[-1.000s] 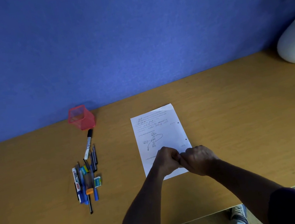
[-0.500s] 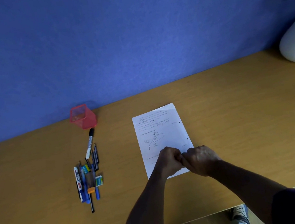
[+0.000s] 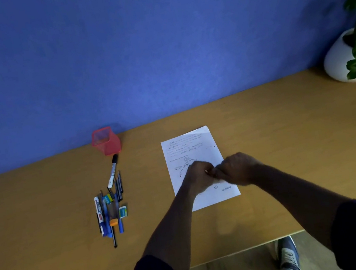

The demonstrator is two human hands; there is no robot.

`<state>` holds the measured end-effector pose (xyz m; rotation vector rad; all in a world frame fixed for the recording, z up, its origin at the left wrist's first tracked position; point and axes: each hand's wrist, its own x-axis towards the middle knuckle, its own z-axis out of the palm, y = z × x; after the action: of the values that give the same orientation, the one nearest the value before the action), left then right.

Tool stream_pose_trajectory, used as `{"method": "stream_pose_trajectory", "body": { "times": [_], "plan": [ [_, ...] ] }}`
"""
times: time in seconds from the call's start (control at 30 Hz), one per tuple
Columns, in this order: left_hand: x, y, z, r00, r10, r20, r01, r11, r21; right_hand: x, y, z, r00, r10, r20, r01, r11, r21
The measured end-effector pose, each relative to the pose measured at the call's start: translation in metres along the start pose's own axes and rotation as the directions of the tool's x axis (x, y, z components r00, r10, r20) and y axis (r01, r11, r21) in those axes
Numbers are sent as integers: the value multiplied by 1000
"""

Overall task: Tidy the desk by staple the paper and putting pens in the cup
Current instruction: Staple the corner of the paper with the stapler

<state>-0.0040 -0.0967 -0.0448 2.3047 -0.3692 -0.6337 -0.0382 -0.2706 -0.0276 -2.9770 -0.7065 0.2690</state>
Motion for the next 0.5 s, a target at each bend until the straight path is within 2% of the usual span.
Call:
{"method": "stream_pose_trajectory", "body": {
  "times": [0.27,0.5],
  "plan": [
    [21,31,-24,969,115,-218,-122,992,-17,18,38,-37,995,88,-41,-84,992,93],
    [39,41,-15,965,139,-225,-147,989,-22,12,54,-27,983,162,-86,-142,969,200]
  ]
}}
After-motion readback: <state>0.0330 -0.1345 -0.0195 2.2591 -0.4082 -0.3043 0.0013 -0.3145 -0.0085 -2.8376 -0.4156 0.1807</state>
